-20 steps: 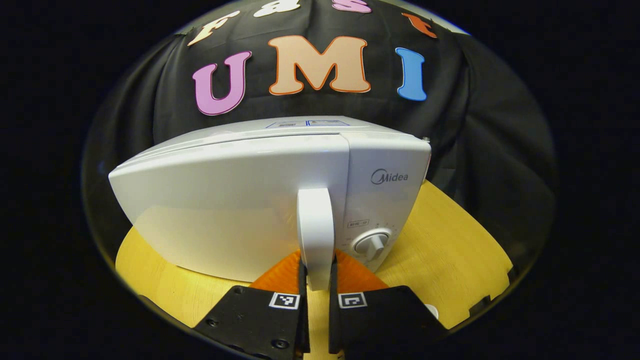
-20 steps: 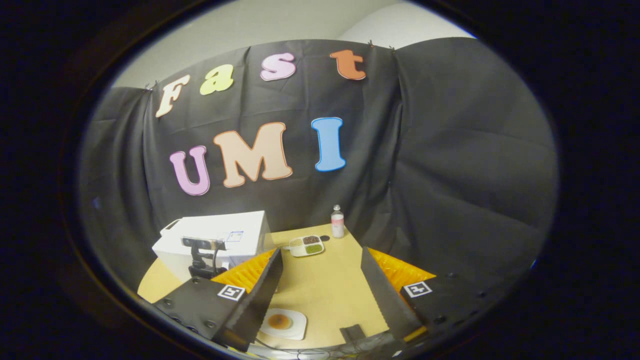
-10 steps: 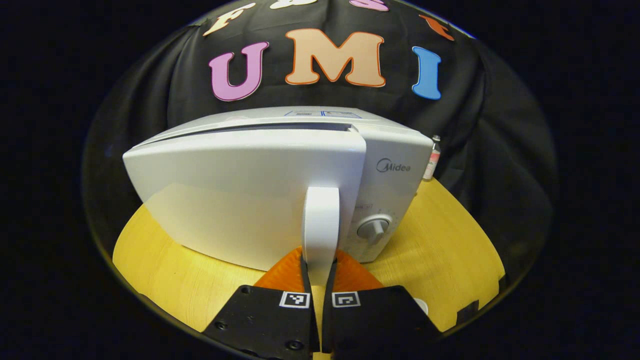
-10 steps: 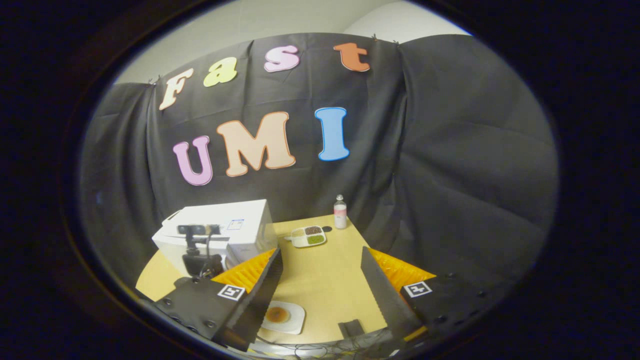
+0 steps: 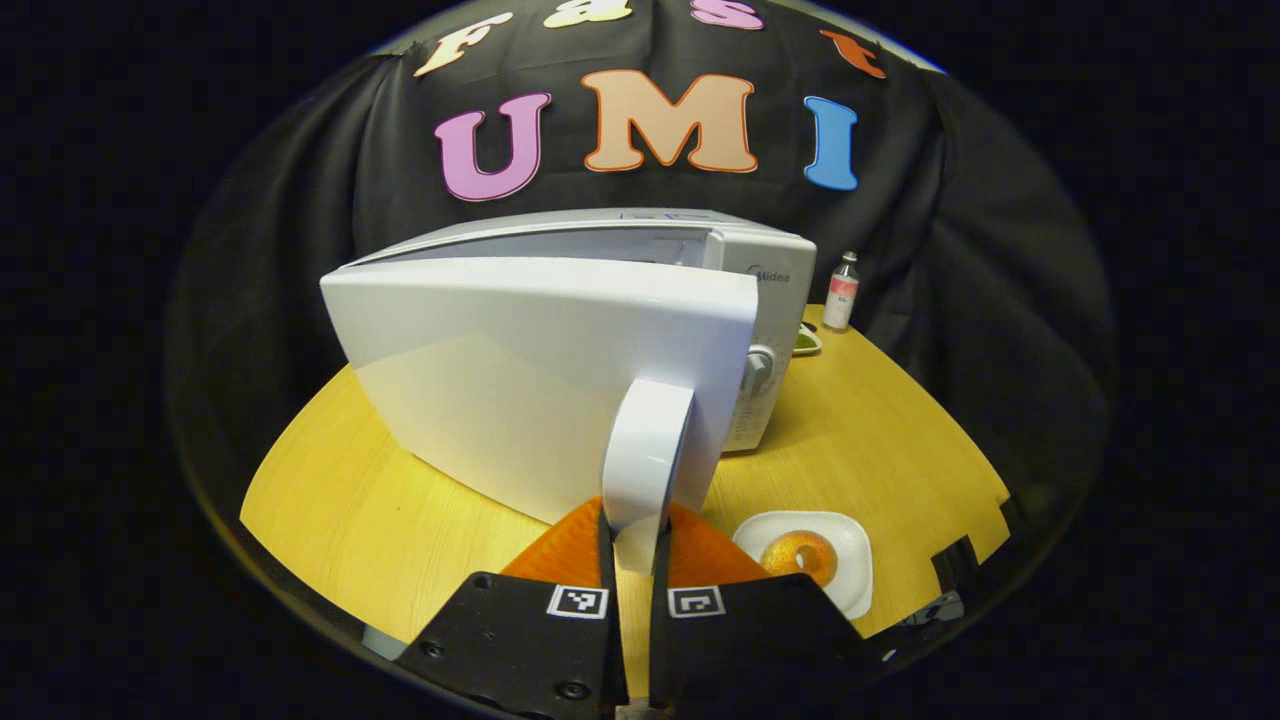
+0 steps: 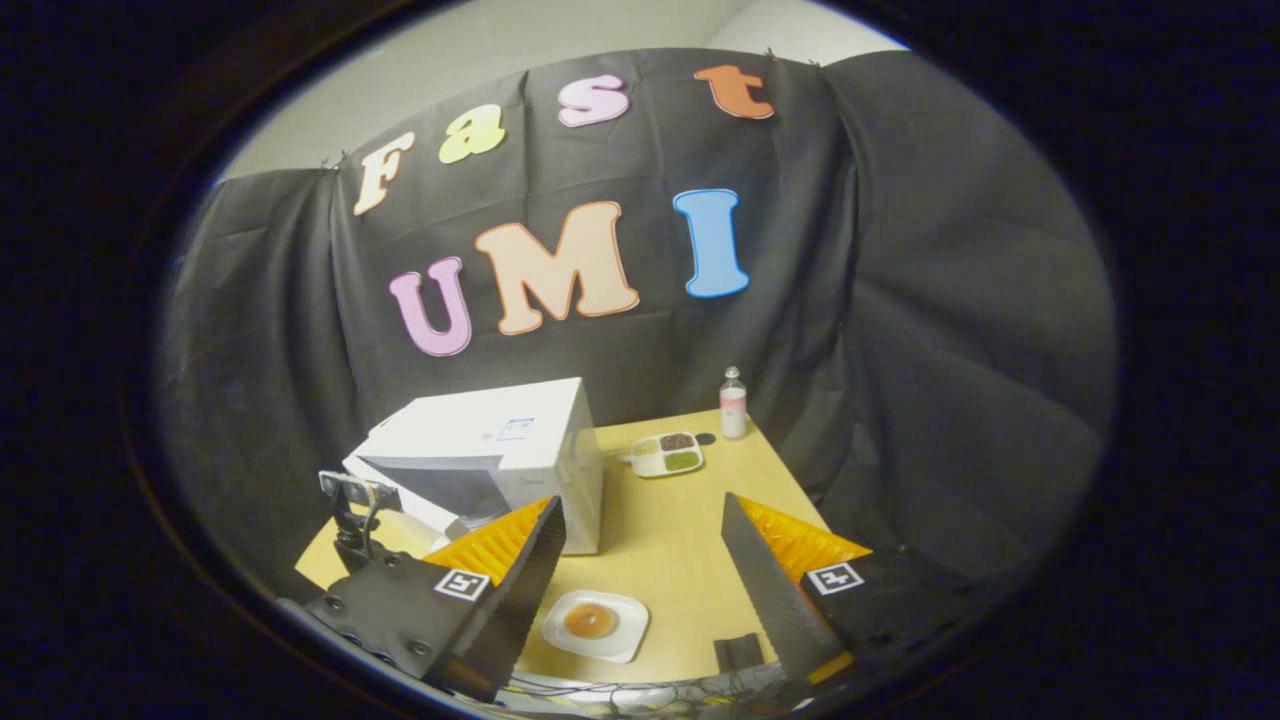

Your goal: Open the microwave oven with the left hand, put the food in, and close the microwave oven.

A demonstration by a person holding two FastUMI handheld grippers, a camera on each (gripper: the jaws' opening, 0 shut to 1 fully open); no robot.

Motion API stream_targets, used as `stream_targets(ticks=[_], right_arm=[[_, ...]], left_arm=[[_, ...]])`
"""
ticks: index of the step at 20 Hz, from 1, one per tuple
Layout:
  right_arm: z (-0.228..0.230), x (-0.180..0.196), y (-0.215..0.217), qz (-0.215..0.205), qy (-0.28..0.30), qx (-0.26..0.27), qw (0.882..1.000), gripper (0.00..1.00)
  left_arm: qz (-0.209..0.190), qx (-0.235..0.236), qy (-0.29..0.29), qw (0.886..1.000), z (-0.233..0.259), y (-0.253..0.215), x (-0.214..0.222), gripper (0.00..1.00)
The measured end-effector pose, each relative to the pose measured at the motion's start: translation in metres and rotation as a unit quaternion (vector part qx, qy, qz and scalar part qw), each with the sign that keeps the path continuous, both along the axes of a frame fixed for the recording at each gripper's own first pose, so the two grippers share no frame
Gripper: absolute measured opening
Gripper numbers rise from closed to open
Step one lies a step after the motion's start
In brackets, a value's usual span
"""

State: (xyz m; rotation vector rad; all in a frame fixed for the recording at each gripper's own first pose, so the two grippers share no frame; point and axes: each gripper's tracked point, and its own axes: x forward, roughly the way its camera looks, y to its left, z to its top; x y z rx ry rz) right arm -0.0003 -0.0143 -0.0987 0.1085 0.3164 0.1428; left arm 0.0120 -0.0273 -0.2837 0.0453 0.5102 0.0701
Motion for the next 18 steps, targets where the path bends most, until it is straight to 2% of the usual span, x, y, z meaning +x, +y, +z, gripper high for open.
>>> stream_targets(ticks=[4,9,10,11,14,17,18], right_arm=[[-0.007,-0.001,0.008,0.02,0.004,-0.002,1.0,0.92],[-0.021,-0.004,0.016,0.039,0.02,-0.004,0.999,0.92],[-0.02,-0.003,0.019,0.044,0.019,-0.001,0.999,0.99],[-0.02,-0.003,0.022,0.049,0.019,0.0,0.999,0.92],[-0.024,0.0,0.032,0.066,0.021,0.001,0.998,0.92],[-0.031,0.002,0.045,0.081,0.026,0.002,0.996,0.92],[-0.032,0.003,0.05,0.086,0.029,0.002,0.996,0.92]], left_arm=[[0.01,0.009,0.009,1.0,-0.001,0.013,-0.022,0.14],[0.034,-0.006,0.011,0.999,0.005,0.034,-0.053,0.19],[0.042,-0.004,0.009,0.999,0.007,0.041,-0.06,0.23],[0.051,-0.005,0.007,0.999,0.01,0.048,-0.066,0.31],[0.079,-0.013,0.004,0.997,0.016,0.066,-0.084,0.51],[0.105,-0.008,-0.004,0.994,0.023,0.087,-0.101,0.63],[0.117,-0.008,-0.006,0.993,0.024,0.095,-0.108,0.78]])
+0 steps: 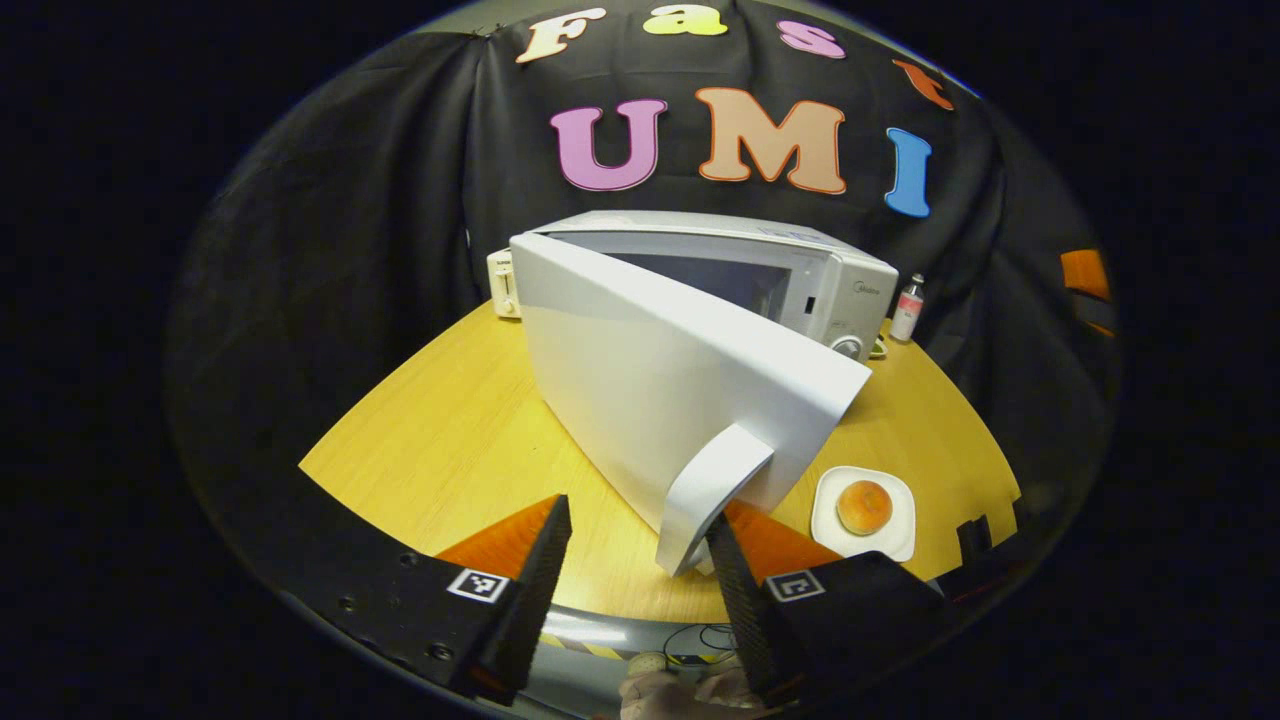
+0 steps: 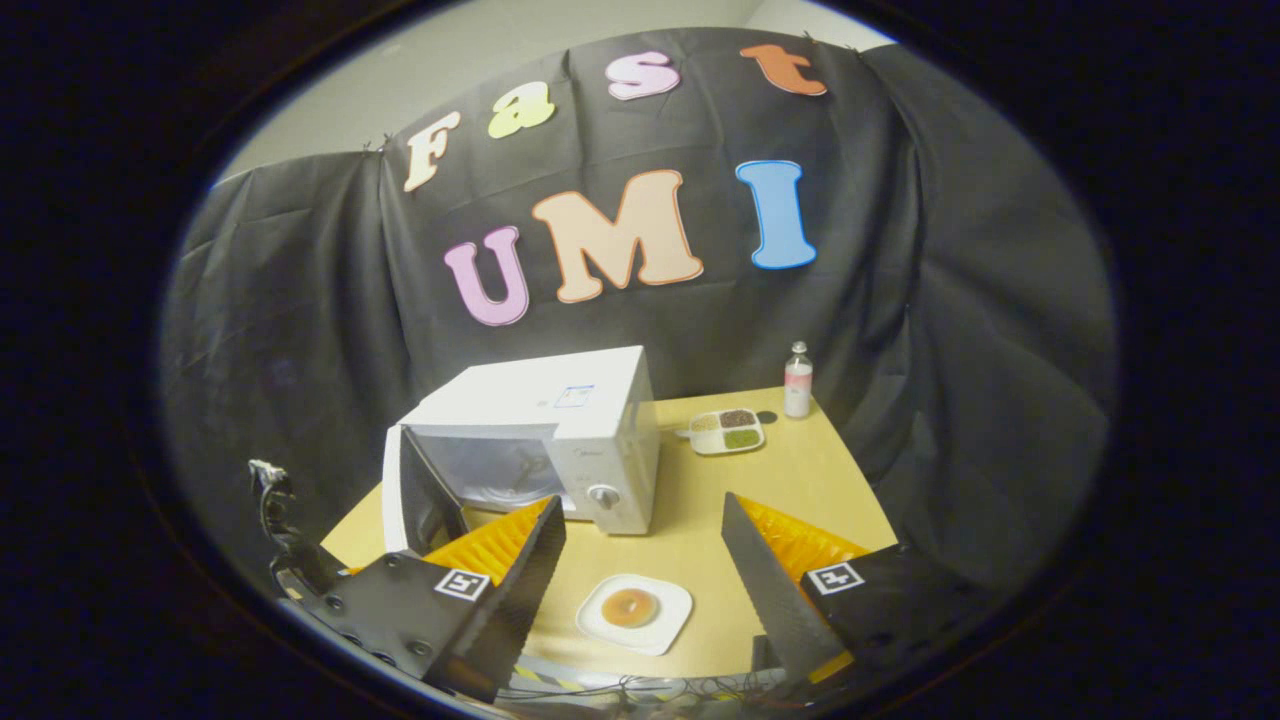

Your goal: Open the microwave oven with the left hand, put the food in, and close the microwave oven.

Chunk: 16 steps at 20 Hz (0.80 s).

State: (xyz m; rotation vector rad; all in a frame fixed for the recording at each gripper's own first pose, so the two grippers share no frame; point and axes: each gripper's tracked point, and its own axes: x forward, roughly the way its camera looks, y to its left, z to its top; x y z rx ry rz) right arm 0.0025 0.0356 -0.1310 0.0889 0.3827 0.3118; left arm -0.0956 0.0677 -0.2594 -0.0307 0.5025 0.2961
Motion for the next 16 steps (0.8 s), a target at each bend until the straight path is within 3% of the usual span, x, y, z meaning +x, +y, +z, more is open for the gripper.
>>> stream_targets(ticks=[2,4,11,16], right_arm=[[-0.003,0.001,0.01,0.009,0.005,0.004,1.0,0.92],[-0.006,0.0,0.022,0.018,0.01,0.008,1.0,0.92],[-0.02,-0.005,0.073,0.047,0.021,0.001,0.999,0.92],[-0.034,-0.015,0.102,0.047,0.031,-0.005,0.998,0.92]], left_arm=[[0.02,-0.01,-0.002,1.0,0.003,0.012,-0.013,0.88],[0.037,-0.016,-0.003,0.999,0.004,0.022,-0.026,0.92],[0.086,-0.006,0.007,0.996,0.005,0.08,-0.078,0.92],[0.119,-0.038,-0.008,0.992,0.006,0.132,-0.101,0.9]])
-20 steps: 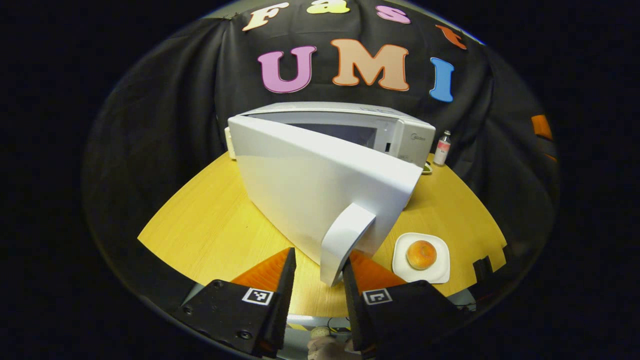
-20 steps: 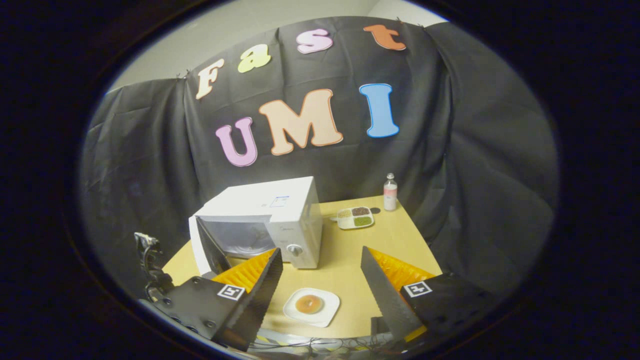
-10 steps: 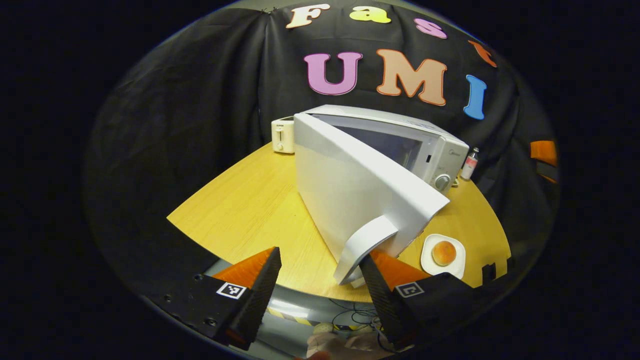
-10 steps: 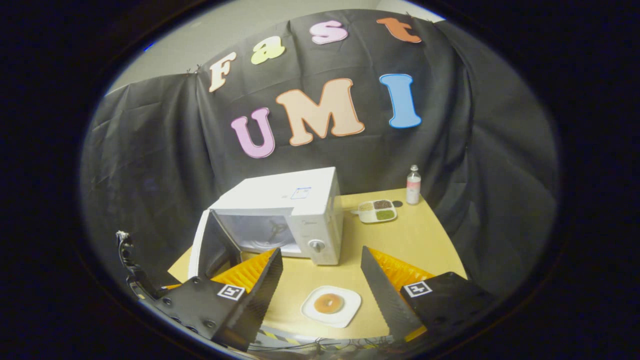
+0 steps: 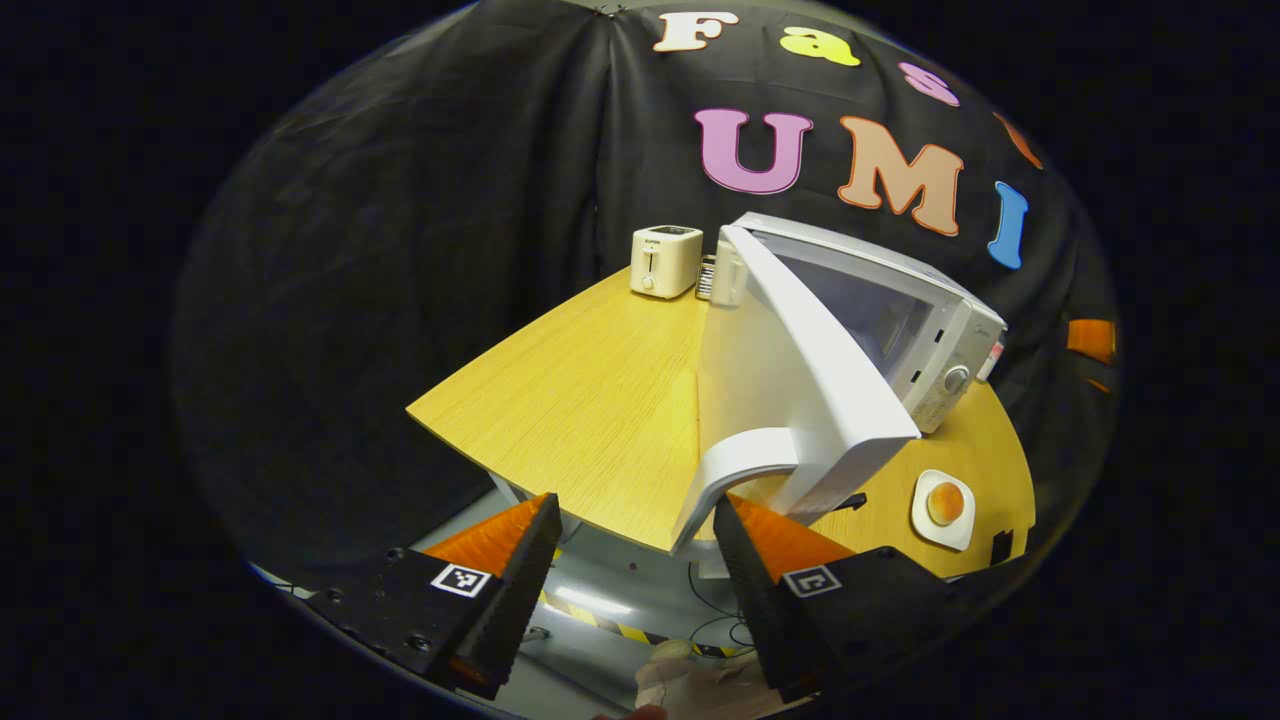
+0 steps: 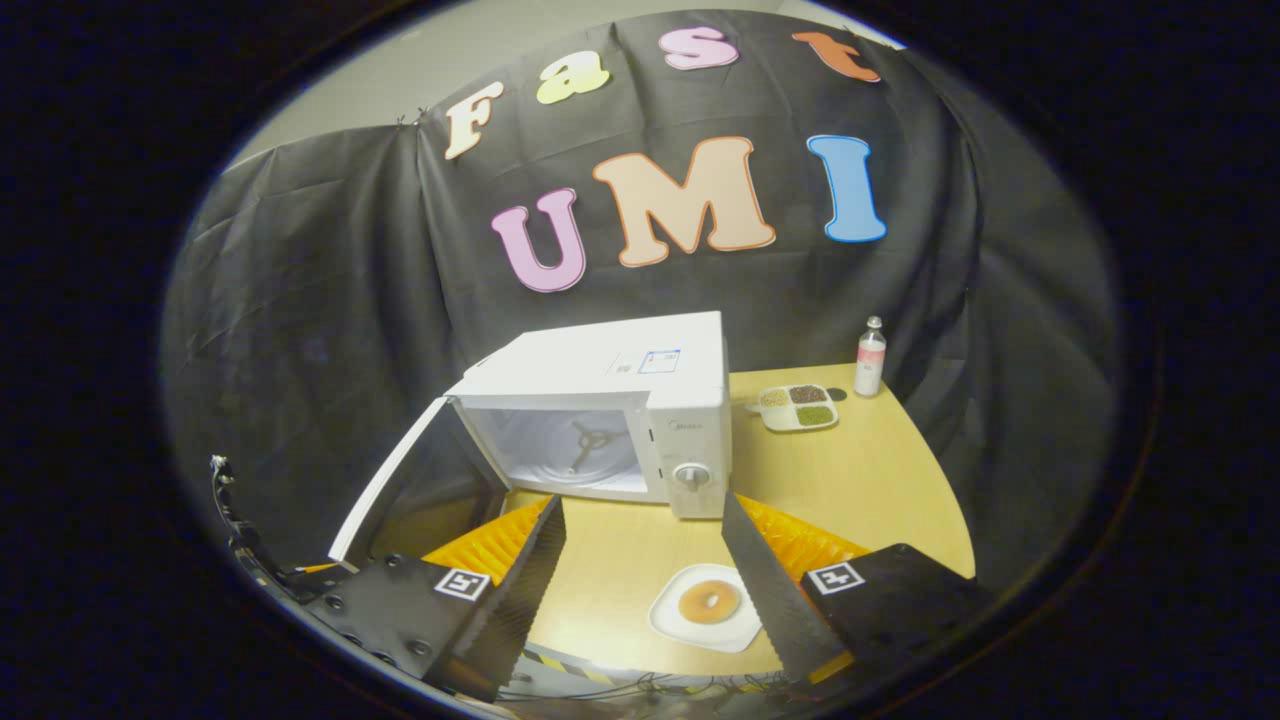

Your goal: Open the microwave oven with the left hand, put the food in, and close the microwave oven.

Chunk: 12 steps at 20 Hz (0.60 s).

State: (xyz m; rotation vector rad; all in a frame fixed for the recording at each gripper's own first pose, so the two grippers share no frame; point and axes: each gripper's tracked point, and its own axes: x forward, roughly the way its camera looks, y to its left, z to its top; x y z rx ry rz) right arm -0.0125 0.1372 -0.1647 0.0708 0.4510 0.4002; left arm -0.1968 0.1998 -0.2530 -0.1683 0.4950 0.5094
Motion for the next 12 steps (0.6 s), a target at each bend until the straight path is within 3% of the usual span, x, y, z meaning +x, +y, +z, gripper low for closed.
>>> stream_targets(ticks=[4,7,8,12], right_arm=[[-0.019,-0.005,0.009,-0.018,0.014,-0.011,1.0,0.92],[-0.043,-0.008,0.005,-0.036,0.03,-0.029,0.998,0.92],[-0.051,-0.008,0.005,-0.043,0.036,-0.037,0.998,0.99],[-0.091,-0.011,-0.011,-0.067,0.07,-0.062,0.993,0.99]], left_arm=[[0.021,-0.024,-0.009,0.999,-0.001,0.038,-0.013,0.9],[0.046,0.013,-0.004,0.999,0.005,0.079,-0.022,0.91],[0.051,0.02,-0.006,0.998,0.009,0.09,-0.023,0.9],[0.083,0.04,-0.015,0.996,0.027,0.13,-0.029,0.9]])
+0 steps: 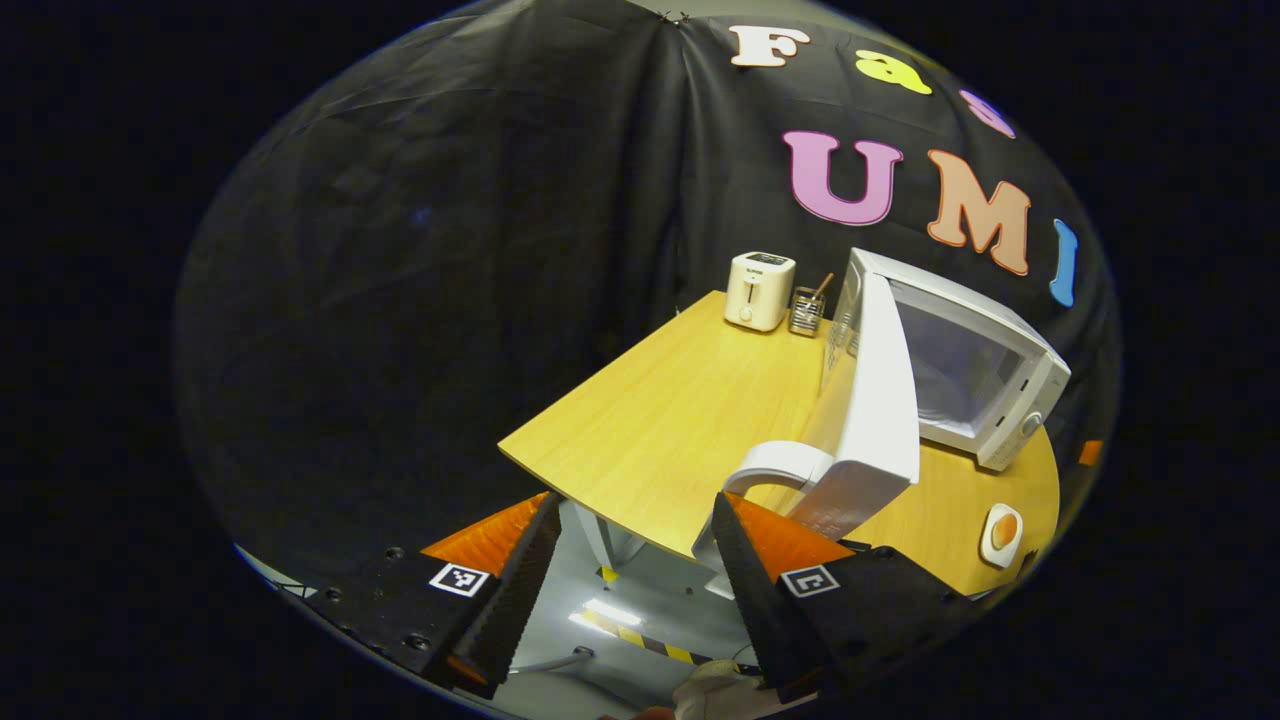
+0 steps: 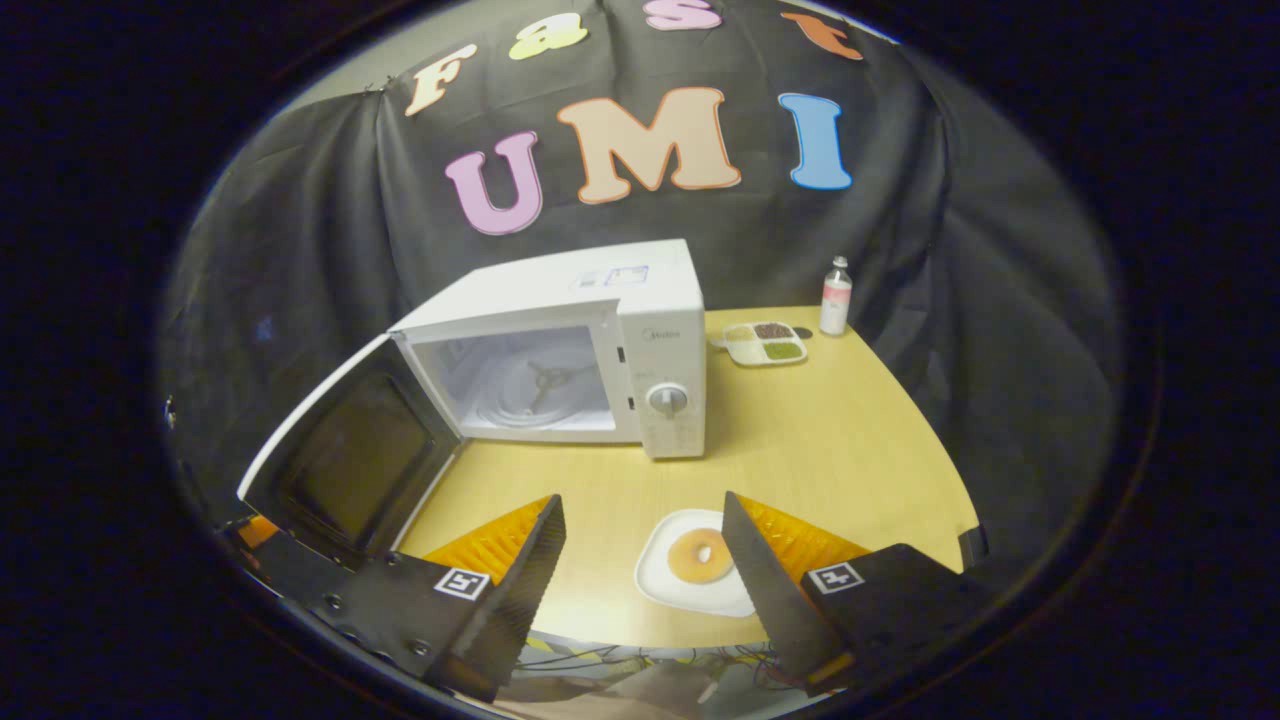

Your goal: Open the microwave oven with the left hand, put the food in, and close the microwave oven.

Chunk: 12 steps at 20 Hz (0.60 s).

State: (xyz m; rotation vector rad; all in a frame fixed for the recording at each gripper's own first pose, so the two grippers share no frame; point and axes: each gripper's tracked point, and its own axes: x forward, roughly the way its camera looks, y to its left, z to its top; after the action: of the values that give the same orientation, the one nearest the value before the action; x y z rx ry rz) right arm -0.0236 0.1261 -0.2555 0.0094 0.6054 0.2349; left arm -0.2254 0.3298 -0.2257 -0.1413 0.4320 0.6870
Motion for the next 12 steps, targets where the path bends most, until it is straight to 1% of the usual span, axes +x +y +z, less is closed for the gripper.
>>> stream_targets(ticks=[1,2,3,4,6,7,8,9,10,12], right_arm=[[-0.01,0.002,-0.004,-0.006,0.009,-0.003,1.0,0.99],[-0.02,0.005,-0.007,-0.01,0.021,-0.005,1.0,0.93],[-0.032,0.007,-0.01,-0.01,0.035,-0.006,0.999,0.92],[-0.043,0.011,-0.013,-0.01,0.05,-0.008,0.999,0.99],[-0.066,0.017,-0.018,-0.002,0.081,-0.014,0.997,0.99],[-0.08,0.021,-0.018,0.005,0.101,-0.018,0.995,0.93],[-0.093,0.022,-0.018,0.013,0.123,-0.022,0.992,0.93],[-0.106,0.024,-0.019,0.021,0.146,-0.026,0.989,0.99],[-0.118,0.028,-0.02,0.026,0.166,-0.029,0.985,1.0],[-0.138,0.034,-0.019,0.035,0.197,-0.032,0.979,0.99]], left_arm=[[0.012,0.011,-0.002,1.0,0.008,0.01,-0.003,0.9],[0.025,0.021,-0.002,0.999,0.015,0.016,-0.006,0.9],[0.039,0.032,-0.006,0.999,0.026,0.022,-0.011,0.9],[0.055,0.042,-0.014,0.998,0.035,0.027,-0.016,0.9],[0.086,0.06,-0.028,0.994,0.056,0.028,-0.023,0.9],[0.103,0.073,-0.035,0.991,0.067,0.026,-0.027,0.9],[0.12,0.086,-0.043,0.988,0.077,0.025,-0.032,0.89],[0.135,0.09,-0.047,0.986,0.083,0.02,-0.035,0.89],[0.144,0.089,-0.053,0.984,0.087,0.011,-0.036,0.86],[0.162,0.075,-0.076,0.981,0.096,-0.005,-0.039,0.87]])
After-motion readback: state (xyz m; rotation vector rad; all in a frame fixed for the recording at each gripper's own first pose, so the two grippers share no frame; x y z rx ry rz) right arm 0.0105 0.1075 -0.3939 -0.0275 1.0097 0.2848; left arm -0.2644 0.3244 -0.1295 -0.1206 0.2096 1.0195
